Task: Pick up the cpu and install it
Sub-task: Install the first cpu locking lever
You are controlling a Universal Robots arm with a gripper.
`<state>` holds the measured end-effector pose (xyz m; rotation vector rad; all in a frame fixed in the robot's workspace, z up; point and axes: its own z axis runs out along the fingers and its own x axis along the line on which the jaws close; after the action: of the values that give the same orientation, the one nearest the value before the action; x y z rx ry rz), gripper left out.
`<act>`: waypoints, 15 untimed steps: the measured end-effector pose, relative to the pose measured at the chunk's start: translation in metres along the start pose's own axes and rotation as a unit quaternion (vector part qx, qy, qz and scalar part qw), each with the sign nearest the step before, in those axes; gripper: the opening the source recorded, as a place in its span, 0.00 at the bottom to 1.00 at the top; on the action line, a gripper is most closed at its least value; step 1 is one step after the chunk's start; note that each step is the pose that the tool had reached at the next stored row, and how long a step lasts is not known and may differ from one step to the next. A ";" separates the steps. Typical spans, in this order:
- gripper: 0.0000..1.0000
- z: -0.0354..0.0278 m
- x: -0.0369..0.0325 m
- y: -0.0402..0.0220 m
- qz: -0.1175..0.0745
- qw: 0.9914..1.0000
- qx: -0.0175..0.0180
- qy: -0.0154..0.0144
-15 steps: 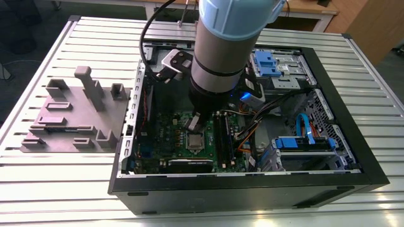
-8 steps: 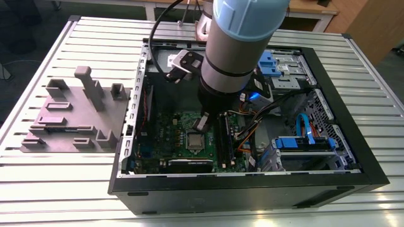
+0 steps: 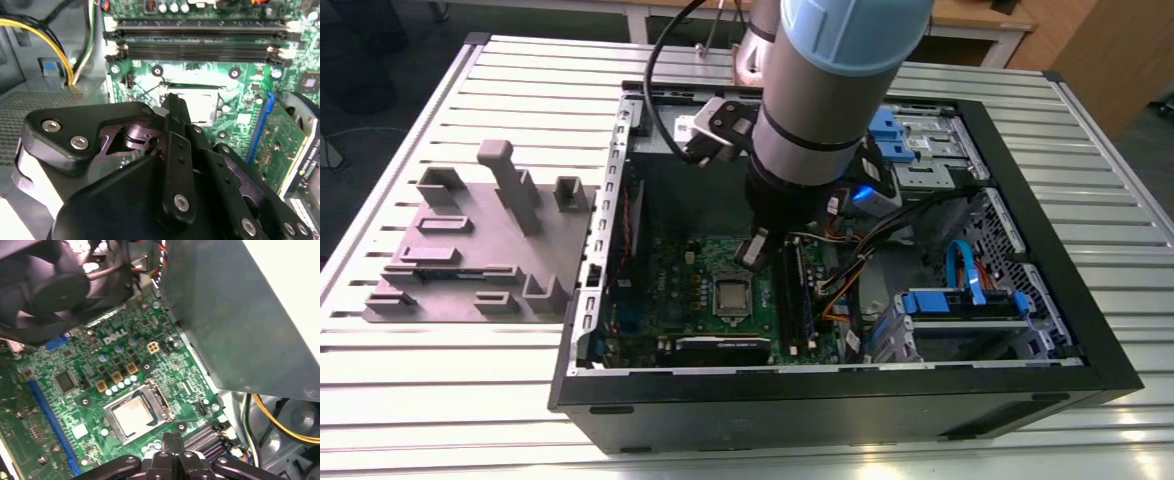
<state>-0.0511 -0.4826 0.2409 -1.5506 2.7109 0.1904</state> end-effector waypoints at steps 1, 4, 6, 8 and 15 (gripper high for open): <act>0.11 0.0001 -0.0019 -0.0010 0.000 1.000 0.000 0.000; 0.11 0.0003 -0.0083 -0.0044 0.000 1.000 0.000 0.000; 0.11 0.0008 -0.0127 -0.0045 0.000 1.000 0.000 0.000; 0.11 0.0014 -0.0173 -0.0040 0.000 1.000 0.000 0.000; 0.11 0.0033 -0.0306 -0.0023 0.000 1.000 0.000 0.000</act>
<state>-0.0337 -0.4571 0.2396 -1.5508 2.7113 0.1909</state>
